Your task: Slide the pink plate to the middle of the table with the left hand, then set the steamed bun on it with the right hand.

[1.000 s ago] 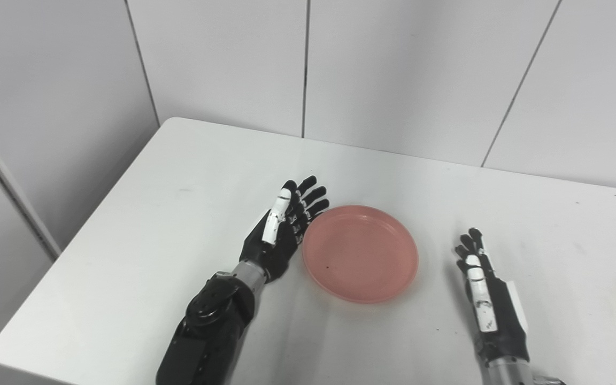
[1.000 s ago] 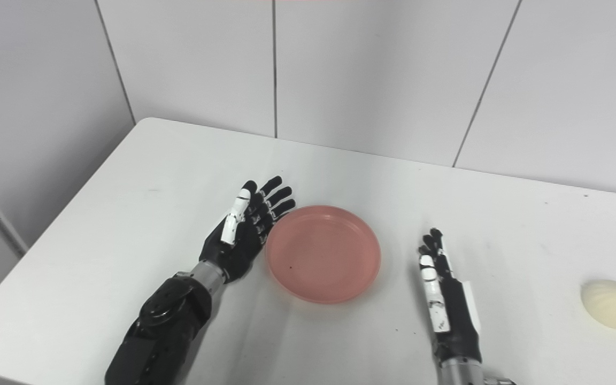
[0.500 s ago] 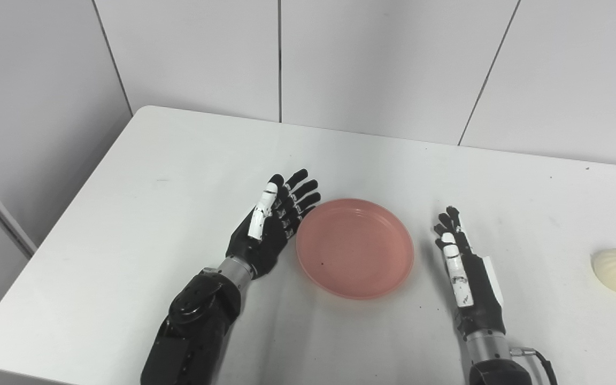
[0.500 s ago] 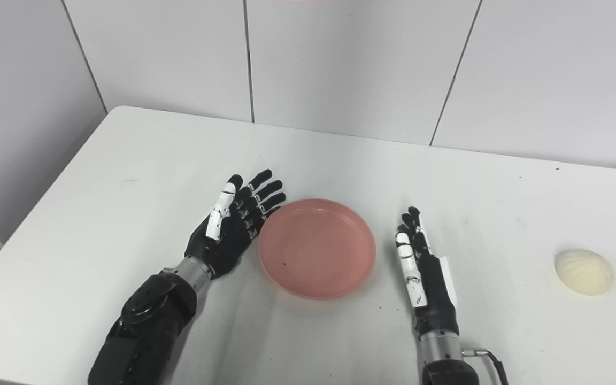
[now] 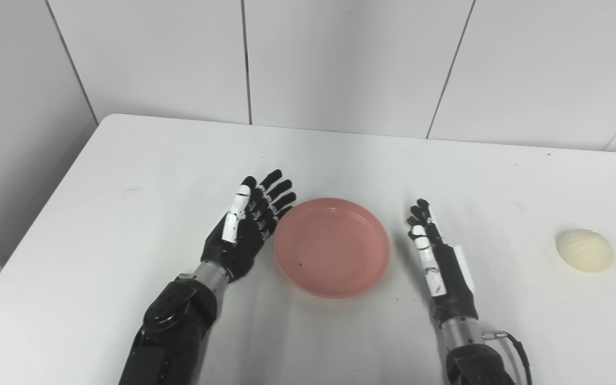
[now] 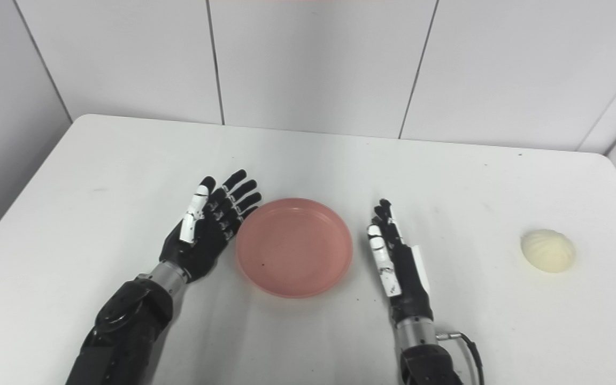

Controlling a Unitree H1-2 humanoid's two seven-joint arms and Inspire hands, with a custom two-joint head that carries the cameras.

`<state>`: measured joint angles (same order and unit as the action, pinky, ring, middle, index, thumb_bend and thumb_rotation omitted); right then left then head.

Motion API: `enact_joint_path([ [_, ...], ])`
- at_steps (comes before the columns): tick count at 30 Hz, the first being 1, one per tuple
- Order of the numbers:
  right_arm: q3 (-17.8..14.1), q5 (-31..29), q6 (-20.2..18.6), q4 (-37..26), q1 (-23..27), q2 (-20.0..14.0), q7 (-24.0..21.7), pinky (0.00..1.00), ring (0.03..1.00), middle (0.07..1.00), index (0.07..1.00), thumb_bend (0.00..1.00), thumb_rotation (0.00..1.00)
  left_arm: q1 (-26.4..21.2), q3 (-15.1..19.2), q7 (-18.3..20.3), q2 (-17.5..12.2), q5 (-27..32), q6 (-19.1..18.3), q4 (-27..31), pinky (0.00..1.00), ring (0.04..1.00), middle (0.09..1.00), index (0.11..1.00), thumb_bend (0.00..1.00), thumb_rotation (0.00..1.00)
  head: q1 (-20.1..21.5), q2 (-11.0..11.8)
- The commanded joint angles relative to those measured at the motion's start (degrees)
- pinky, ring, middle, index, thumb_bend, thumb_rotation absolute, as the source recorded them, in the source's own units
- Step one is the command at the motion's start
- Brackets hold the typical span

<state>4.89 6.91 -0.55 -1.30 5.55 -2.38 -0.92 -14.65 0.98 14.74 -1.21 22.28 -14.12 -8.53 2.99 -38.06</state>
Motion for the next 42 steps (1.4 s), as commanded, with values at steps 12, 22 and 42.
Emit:
enact_joint_path([
  [12, -1.9, 8.8, 7.1, -1.2, 5.7, -3.4, 5.5, 0.85, 0.907, 0.932, 0.935, 0.53, 1.0, 2.0, 2.0, 1.4, -2.0, -0.6, 0.1, -7.7, 0.9, 0.901, 0.91, 0.9, 0.49, 1.0, 7.3, 2.0],
  [22, -5.6, 16.8, 7.4, -4.4, 9.8, -7.6, 10.2, 0.72, 0.781, 0.859, 0.883, 0.65, 0.91, 1.5, 3.6, 4.5, -4.0, 0.5, 2.4, -11.5, 0.9, 0.896, 0.912, 0.906, 0.52, 1.0, 13.9, 3.0],
  [42, -12.5, 27.8, -7.3, -11.3, 10.9, -25.3, 1.9, 0.68, 0.819, 0.898, 0.931, 0.95, 0.61, -3.3, 6.9, 13.8, -9.3, 3.9, 10.0, -29.1, 0.82, 0.836, 0.86, 0.862, 0.55, 0.92, 24.3, 4.0],
])
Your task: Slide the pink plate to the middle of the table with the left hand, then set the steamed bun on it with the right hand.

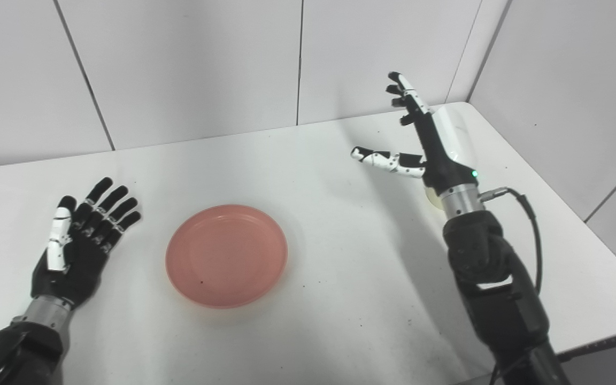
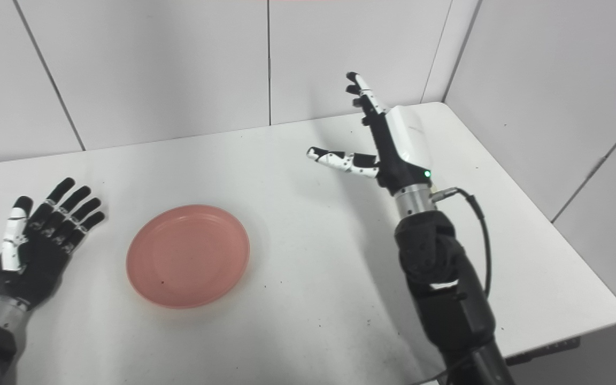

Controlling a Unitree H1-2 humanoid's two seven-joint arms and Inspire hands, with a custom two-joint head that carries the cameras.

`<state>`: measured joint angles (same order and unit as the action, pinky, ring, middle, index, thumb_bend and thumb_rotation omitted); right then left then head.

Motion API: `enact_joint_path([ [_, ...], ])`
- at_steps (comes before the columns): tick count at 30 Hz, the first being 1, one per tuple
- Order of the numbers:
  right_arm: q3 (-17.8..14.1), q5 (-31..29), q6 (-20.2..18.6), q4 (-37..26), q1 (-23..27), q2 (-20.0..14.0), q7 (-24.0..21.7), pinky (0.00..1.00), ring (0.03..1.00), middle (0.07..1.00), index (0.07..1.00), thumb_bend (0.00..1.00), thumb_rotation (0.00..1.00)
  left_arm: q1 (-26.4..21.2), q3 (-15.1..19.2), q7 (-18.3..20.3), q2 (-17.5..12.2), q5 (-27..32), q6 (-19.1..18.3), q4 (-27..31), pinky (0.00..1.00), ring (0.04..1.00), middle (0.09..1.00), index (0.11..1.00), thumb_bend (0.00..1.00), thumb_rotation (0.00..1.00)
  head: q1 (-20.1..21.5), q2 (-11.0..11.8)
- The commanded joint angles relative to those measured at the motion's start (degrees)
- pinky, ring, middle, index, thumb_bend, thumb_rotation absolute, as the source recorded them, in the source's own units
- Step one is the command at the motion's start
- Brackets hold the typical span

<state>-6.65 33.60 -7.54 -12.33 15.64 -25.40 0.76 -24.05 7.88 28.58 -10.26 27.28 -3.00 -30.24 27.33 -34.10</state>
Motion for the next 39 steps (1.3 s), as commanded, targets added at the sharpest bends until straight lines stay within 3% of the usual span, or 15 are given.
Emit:
enact_joint_path([
  [1, -1.0, 1.4, -0.5, 0.1, 0.8, -2.8, 0.1, 0.69, 0.821, 0.902, 0.929, 0.96, 0.62, 5.9, 0.1, 0.2, -0.4, -1.1, -1.0, -7.9, 0.81, 0.832, 0.857, 0.86, 0.55, 0.92, 0.0, 0.0],
  [6, -1.3, 1.2, -1.5, 3.4, 1.5, -7.4, -1.9, 0.69, 0.822, 0.907, 0.91, 1.0, 0.6, 4.8, 1.0, 0.5, -1.1, -1.0, -0.5, -10.7, 0.79, 0.813, 0.837, 0.841, 0.55, 0.91, 1.6, -0.1],
  [14, -1.4, 0.5, -1.6, 7.2, 0.5, -11.6, -4.6, 0.71, 0.832, 0.906, 0.908, 1.0, 0.62, 3.5, 1.7, 0.6, -2.0, -1.4, 0.1, -14.0, 0.77, 0.788, 0.812, 0.818, 0.52, 0.94, 2.2, -0.2],
  [18, -2.0, 0.2, -4.2, 8.3, -0.4, -13.3, -6.5, 0.74, 0.862, 0.928, 0.916, 1.0, 0.62, 3.4, 1.7, 0.9, -2.3, -1.6, 0.6, -14.5, 0.77, 0.788, 0.814, 0.822, 0.53, 0.92, 2.7, -0.3],
  [21, -1.9, 0.5, -5.8, 8.7, -0.4, -13.7, -7.4, 0.75, 0.882, 0.936, 0.91, 1.0, 0.61, 3.1, 1.7, 1.6, -2.5, -1.5, 1.4, -15.8, 0.77, 0.79, 0.814, 0.821, 0.53, 0.94, 2.8, -0.3],
  [30, -0.2, 0.8, -4.6, 12.5, 0.3, -13.8, -6.1, 0.74, 0.855, 0.907, 0.896, 1.0, 0.57, 3.3, 1.9, 1.1, -2.9, -1.4, 0.7, -15.0, 0.76, 0.789, 0.813, 0.817, 0.54, 0.9, 3.5, -0.9],
  [39, 1.9, 1.9, -10.2, 12.5, 1.3, -13.0, -8.5, 0.74, 0.859, 0.903, 0.891, 1.0, 0.54, 3.6, 1.9, 1.1, -3.2, -1.4, 0.2, -14.2, 0.76, 0.788, 0.818, 0.821, 0.56, 0.89, 3.9, -1.6],
])
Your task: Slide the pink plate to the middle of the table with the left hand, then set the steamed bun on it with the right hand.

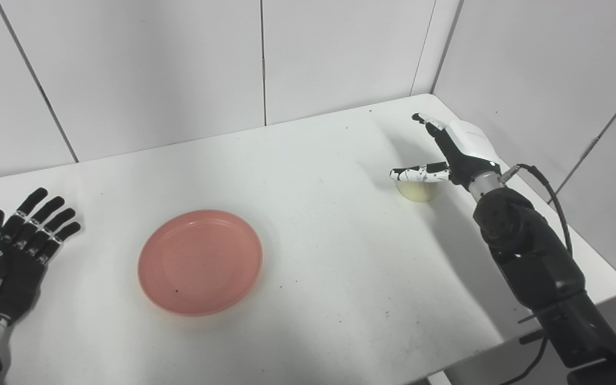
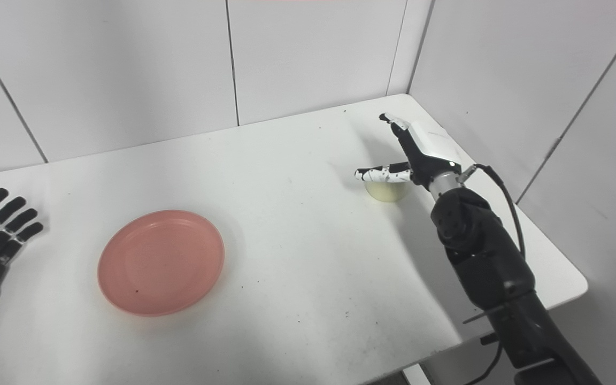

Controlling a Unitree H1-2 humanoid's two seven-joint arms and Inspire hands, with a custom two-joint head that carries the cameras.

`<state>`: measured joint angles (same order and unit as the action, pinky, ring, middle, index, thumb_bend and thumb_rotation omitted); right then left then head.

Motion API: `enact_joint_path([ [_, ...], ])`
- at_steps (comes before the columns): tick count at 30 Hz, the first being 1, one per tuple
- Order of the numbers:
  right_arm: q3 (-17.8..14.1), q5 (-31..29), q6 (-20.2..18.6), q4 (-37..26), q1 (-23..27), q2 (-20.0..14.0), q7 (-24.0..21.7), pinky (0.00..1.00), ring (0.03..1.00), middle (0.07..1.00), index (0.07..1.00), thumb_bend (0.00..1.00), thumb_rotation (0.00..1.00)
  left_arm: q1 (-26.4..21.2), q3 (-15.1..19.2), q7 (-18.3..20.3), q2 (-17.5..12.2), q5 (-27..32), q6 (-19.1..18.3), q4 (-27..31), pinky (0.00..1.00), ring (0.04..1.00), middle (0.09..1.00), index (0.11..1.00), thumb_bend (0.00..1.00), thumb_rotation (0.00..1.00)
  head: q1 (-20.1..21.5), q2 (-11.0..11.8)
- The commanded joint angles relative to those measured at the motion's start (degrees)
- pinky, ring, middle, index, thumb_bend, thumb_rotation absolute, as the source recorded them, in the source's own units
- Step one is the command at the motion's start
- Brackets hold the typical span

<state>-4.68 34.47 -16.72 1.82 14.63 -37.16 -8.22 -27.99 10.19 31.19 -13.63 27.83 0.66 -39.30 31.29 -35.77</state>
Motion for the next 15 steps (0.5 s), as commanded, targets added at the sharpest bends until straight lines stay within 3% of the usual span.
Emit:
enact_joint_path([
  [1, 0.2, 0.9, -1.5, -1.9, 2.3, -1.3, 0.1, 0.73, 0.856, 0.906, 0.892, 1.0, 0.55, 7.5, -0.3, -1.4, 0.2, -1.7, -3.7, -5.2, 0.76, 0.789, 0.82, 0.823, 0.56, 0.89, -0.1, -0.1],
  [9, 1.4, 0.3, -3.6, -1.8, 2.6, -1.3, -1.7, 0.7, 0.845, 0.905, 0.884, 1.0, 0.45, 7.8, -0.3, -1.4, 0.1, -1.7, -3.8, -4.6, 0.76, 0.794, 0.823, 0.826, 0.57, 0.88, 0.1, -0.5],
  [15, 2.1, -0.9, -3.6, 0.1, 3.2, -1.3, -2.5, 0.68, 0.828, 0.901, 0.884, 1.0, 0.46, 7.8, -0.4, -0.8, -0.1, -1.7, -3.5, -4.9, 0.76, 0.789, 0.82, 0.827, 0.56, 0.89, 0.0, -0.8],
])
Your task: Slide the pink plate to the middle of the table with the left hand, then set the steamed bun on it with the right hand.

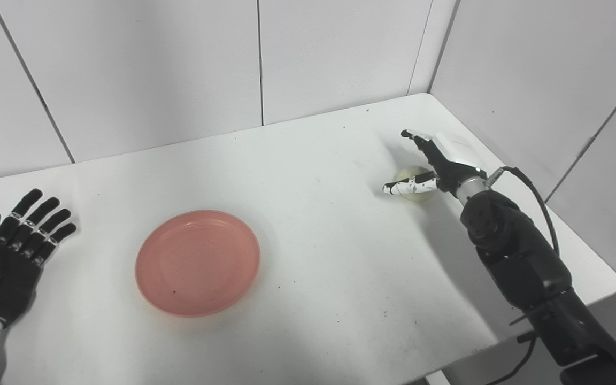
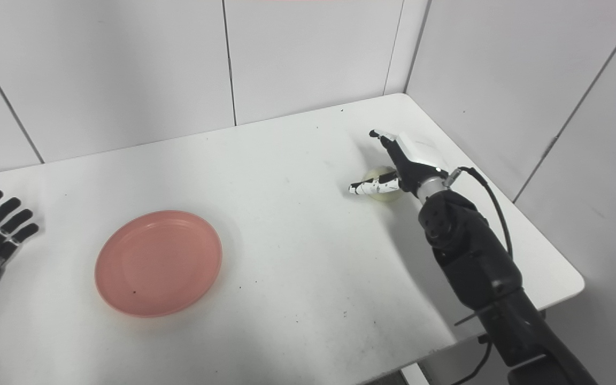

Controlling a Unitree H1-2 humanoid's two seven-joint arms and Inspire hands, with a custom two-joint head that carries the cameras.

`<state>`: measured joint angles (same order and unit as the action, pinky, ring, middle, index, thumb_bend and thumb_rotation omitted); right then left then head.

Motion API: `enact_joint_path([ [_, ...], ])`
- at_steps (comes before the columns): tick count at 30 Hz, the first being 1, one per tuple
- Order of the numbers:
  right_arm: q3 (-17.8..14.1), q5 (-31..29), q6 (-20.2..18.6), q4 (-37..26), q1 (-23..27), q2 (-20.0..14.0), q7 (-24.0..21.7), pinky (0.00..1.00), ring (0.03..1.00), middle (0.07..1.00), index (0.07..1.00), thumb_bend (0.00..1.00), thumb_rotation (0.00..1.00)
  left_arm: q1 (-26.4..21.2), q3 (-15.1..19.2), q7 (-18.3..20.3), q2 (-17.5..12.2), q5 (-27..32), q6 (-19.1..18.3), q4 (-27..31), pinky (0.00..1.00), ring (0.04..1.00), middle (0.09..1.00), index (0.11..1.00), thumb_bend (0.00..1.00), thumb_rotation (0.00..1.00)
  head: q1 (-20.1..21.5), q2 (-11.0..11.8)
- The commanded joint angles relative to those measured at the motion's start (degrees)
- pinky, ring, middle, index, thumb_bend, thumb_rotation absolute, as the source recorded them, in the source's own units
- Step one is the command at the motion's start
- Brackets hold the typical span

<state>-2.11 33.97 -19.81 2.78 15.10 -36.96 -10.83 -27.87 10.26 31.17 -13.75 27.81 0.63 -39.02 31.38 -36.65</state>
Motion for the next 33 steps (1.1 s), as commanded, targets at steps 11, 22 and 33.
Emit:
enact_joint_path([
  [11, 0.9, -1.0, -2.7, -0.1, 2.6, -1.7, -0.8, 0.69, 0.837, 0.904, 0.878, 1.0, 0.45, 8.3, -0.5, -1.2, -0.1, -1.4, -4.7, -3.3, 0.76, 0.79, 0.821, 0.825, 0.56, 0.88, 0.1, -0.7],
  [22, 0.5, -2.0, -3.3, -1.2, 1.2, -3.9, -1.9, 0.69, 0.84, 0.905, 0.866, 1.0, 0.43, 9.0, -0.1, -1.2, 0.0, -0.2, -6.8, -1.1, 0.76, 0.79, 0.818, 0.824, 0.57, 0.86, -0.1, -1.4],
  [33, -0.2, -3.8, -2.7, -0.3, 1.4, -5.4, -1.7, 0.69, 0.82, 0.871, 0.83, 0.95, 0.28, 9.9, -0.5, -2.0, 0.2, -0.3, -7.4, 1.6, 0.77, 0.795, 0.817, 0.825, 0.6, 0.84, -0.3, -1.8],
])
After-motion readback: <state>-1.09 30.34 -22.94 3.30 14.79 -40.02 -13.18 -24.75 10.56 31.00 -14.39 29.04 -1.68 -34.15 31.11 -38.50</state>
